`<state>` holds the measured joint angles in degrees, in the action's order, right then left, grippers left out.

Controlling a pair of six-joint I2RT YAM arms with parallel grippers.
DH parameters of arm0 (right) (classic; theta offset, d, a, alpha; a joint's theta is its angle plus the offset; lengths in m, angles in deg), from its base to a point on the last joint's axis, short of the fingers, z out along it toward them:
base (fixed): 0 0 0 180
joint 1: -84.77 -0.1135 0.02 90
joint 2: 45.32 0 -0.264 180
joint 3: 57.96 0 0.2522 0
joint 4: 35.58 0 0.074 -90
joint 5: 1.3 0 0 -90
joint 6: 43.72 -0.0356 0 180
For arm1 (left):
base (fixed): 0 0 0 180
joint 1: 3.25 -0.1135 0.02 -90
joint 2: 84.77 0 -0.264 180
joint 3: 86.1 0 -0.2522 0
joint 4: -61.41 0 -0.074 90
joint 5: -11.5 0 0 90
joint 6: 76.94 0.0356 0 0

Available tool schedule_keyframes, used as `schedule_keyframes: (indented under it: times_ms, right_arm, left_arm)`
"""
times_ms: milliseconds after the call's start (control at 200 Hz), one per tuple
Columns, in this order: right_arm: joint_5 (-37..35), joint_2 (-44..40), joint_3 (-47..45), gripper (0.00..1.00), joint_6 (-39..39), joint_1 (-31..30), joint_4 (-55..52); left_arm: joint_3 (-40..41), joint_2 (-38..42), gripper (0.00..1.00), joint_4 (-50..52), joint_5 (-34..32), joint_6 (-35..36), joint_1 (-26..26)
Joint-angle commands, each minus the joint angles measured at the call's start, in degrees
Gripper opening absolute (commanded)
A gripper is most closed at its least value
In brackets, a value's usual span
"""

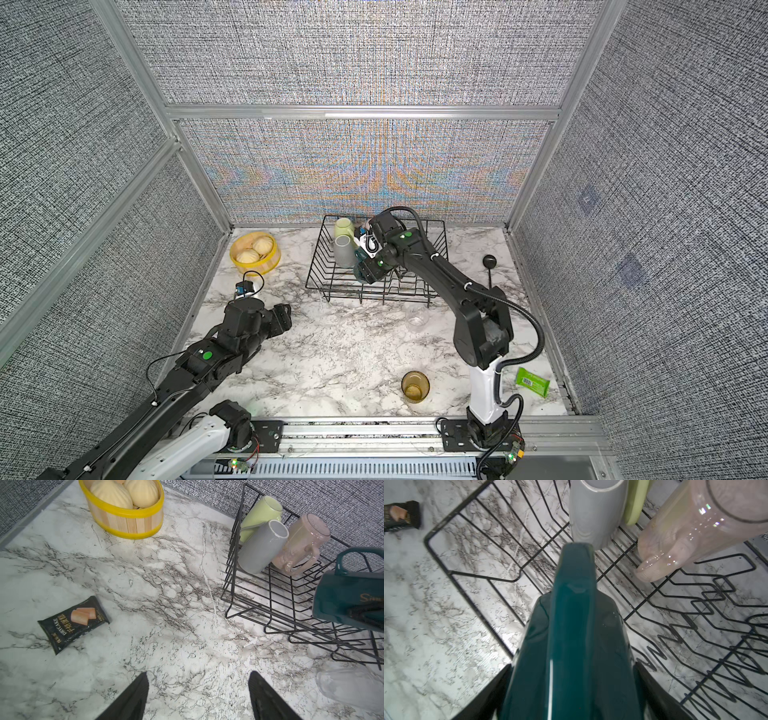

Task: Load cups into a dish rack
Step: Place the cup upside down at the dish rack.

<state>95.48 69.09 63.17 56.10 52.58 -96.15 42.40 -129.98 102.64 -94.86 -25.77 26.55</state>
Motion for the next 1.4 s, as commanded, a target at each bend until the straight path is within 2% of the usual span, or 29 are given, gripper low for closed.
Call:
schedule_keyframes:
  times_ms: [0,200,380,635,1026,1351,1396]
  right_arm:
    - [-3.2,3.1,3.9,0.17,0.2,0.0,-2.6]
    - [-9.2,9.0,9.4,0.21,-0.5,-0.2,-4.1]
    - [-11.2,12.3,12.0,0.24,0.8,-0.3,-6.7]
    - [-14.2,16.0,15.5,0.36,2.4,-0.2,-9.2]
    - [-15.0,18.0,18.3,0.55,4.4,-0.2,-10.2]
    - [-14.0,17.7,18.6,0.65,2.4,0.8,-9.8]
    - [-13.5,17.5,18.3,0.72,2.3,0.8,-9.3]
  left_arm:
    - [-0.8,0.2,0.77,1.0,-1.0,0.8,-0.1]
    - [1.6,2.4,0.78,0.3,-2.8,-0.7,-0.1]
    - [3.0,3.5,0.78,-0.2,-2.0,-1.9,-0.1]
    - [3.8,4.1,0.78,-1.6,0.4,-2.7,-0.1]
    - [4.4,5.0,0.78,-0.7,1.3,-4.0,-0.1]
    - [5.2,3.7,0.78,-2.6,2.6,-3.4,-0.1]
    - [5.0,3.6,0.78,-2.7,3.0,-3.2,0.0]
